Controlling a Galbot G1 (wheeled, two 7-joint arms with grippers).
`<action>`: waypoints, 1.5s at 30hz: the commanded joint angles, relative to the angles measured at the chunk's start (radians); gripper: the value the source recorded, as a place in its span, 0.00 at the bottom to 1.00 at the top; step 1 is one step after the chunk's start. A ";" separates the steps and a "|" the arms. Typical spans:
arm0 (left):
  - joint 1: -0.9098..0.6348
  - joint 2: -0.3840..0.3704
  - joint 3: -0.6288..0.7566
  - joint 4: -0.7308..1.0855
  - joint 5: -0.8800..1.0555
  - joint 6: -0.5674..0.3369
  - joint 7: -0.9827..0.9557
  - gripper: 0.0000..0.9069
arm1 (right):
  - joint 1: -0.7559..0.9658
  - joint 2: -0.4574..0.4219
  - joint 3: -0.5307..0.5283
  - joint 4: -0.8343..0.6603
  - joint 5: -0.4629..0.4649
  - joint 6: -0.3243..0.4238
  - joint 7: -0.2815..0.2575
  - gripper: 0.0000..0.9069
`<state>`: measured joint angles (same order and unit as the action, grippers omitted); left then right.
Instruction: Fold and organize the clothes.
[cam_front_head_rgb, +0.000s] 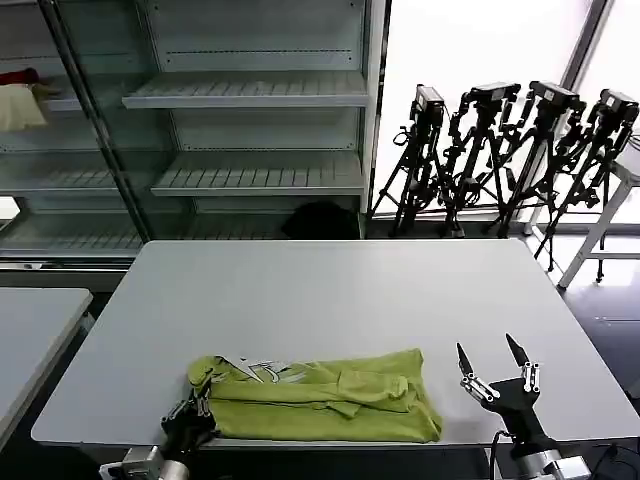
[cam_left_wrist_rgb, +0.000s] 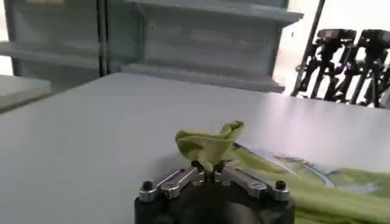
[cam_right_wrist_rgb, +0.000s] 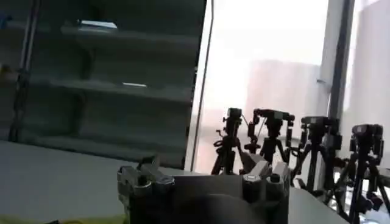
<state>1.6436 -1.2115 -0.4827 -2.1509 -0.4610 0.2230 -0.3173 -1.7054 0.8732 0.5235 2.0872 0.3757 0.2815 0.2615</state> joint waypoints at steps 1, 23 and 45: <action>-0.011 0.125 -0.276 -0.041 -0.122 0.035 -0.019 0.00 | 0.007 0.000 -0.001 0.010 -0.004 -0.010 0.003 1.00; 0.078 0.074 -0.214 -0.194 0.094 -0.068 0.069 0.00 | 0.017 0.011 -0.013 0.011 -0.006 -0.012 0.002 1.00; -0.104 -0.002 0.266 -0.027 0.370 -0.047 0.074 0.01 | 0.029 0.030 -0.050 0.012 -0.025 -0.014 0.000 1.00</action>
<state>1.6181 -1.1901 -0.3934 -2.2479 -0.2016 0.1694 -0.2555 -1.6794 0.9011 0.4811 2.0968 0.3537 0.2677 0.2608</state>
